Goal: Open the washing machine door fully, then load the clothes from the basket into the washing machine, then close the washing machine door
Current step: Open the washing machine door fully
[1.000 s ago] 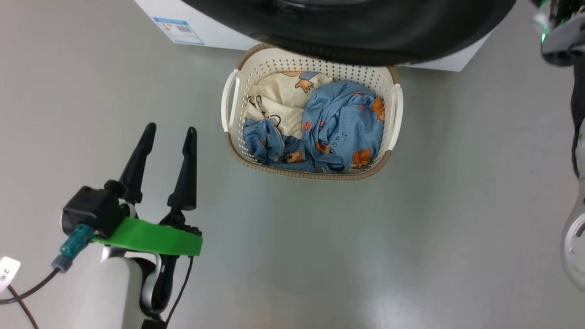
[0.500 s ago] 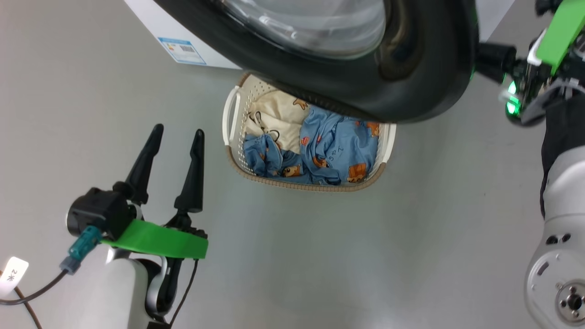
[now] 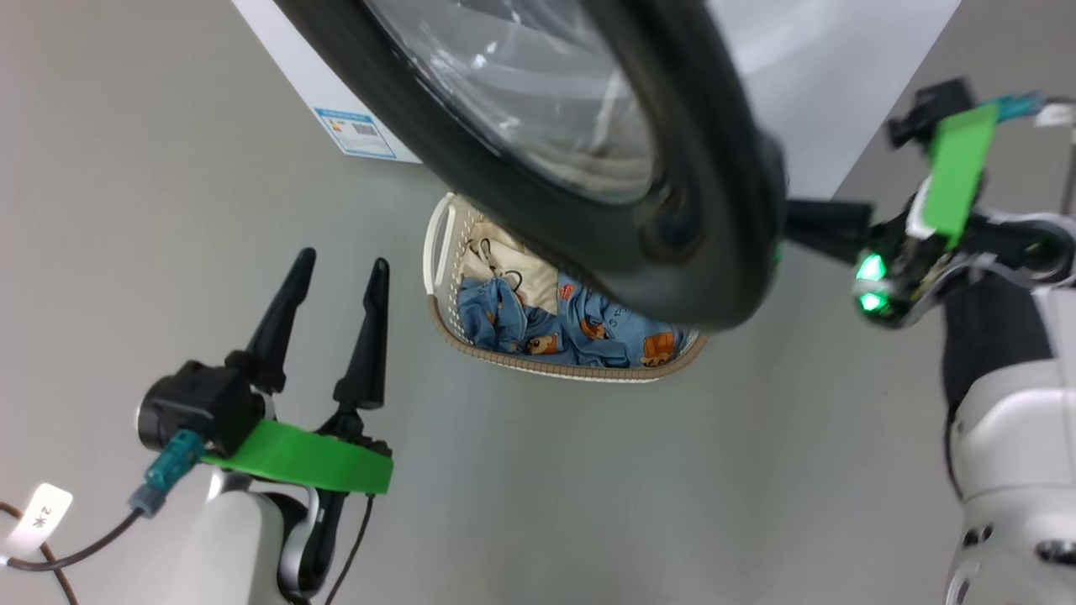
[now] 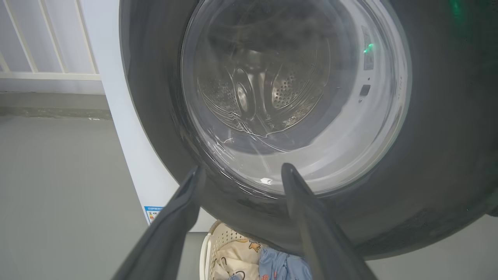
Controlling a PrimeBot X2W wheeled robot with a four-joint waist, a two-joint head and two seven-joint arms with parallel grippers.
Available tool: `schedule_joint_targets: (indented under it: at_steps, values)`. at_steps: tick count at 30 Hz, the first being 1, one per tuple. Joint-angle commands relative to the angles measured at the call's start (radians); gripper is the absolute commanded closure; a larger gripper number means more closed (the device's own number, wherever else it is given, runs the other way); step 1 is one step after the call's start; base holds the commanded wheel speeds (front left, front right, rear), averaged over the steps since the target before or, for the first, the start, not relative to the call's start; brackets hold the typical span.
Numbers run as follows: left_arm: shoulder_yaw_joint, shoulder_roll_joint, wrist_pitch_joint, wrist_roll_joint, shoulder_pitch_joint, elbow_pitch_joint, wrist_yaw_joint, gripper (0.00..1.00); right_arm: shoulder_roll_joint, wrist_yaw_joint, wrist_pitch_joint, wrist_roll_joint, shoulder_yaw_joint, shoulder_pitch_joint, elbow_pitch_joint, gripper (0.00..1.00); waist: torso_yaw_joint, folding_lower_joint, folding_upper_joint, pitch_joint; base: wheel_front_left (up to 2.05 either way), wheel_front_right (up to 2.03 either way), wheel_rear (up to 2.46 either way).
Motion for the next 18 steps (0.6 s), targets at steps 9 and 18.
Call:
schedule_joint_targets:
  at_steps: [9, 18]
  values:
    - [0.011, 0.034, -0.006, 0.003, 0.021, -0.021, -0.002, 0.00, 0.023, 0.002, -0.095, 0.231, 0.330, 0.130, -0.042, 1.00, 0.015, 0.0000, 0.0000, -0.038, 0.00, 0.00, 0.00]
    - [0.016, 0.036, -0.006, 0.000, 0.039, -0.024, -0.002, 0.00, 0.023, 0.002, -0.206, 0.352, 0.572, 0.221, -0.085, 1.00, 0.040, 0.0000, 0.0000, -0.060, 0.00, 0.00, 0.00]
